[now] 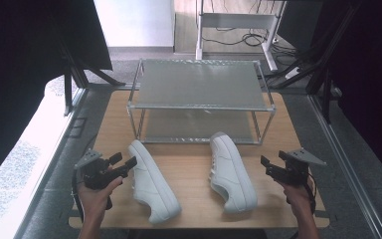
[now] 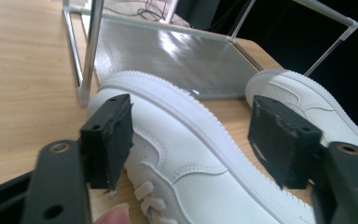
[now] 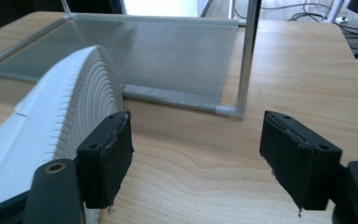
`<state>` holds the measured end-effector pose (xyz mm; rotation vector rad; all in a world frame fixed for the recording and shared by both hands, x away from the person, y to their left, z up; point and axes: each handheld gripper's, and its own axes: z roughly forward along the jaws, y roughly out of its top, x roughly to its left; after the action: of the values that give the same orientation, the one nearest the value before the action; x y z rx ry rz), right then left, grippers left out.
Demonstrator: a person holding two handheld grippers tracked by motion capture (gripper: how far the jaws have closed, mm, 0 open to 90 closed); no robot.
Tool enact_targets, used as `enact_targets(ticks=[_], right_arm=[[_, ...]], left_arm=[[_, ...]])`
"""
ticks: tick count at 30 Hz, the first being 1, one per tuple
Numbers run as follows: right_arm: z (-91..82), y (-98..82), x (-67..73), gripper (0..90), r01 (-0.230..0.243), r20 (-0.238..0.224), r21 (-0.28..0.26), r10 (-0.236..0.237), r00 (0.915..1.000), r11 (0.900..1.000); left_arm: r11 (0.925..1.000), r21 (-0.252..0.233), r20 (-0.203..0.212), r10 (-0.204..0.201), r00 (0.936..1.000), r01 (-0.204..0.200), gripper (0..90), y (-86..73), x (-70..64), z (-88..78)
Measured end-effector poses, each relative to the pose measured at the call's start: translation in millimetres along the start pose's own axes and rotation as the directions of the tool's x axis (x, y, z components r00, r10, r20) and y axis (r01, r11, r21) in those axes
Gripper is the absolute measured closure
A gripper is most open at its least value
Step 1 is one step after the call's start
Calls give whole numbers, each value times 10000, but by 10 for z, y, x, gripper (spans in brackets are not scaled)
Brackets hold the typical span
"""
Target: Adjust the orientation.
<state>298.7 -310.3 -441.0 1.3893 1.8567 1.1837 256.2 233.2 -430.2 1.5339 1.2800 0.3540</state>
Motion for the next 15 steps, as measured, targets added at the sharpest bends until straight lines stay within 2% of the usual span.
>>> enact_targets(ticks=[2,6,9,12,14,15], right_arm=[[1,11,5,272,4,-77,-24,-4,10000,10000],[2,11,17,282,-21,-55,156,22,10000,9999],[-2,18,23,313,-109,-1,193,109,9999,9998],[-25,41,40,324,-5,-81,129,7,10000,9999],[-76,93,72,328,398,-20,93,-397,9992,9992],[-76,93,72,328,398,-20,93,-397,9992,9992]], left_arm=[[9995,-171,80,272,9996,-270,336,0,-30,2],[9982,-290,222,525,9984,-518,346,-1,-48,2],[9978,-233,477,636,9968,-626,390,-8,-68,12],[9976,-116,605,693,9958,-688,410,-15,-76,29],[9980,-115,770,631,9950,-624,406,-19,-88,13],[9979,-122,873,648,9941,-639,406,-17,-89,-6]])
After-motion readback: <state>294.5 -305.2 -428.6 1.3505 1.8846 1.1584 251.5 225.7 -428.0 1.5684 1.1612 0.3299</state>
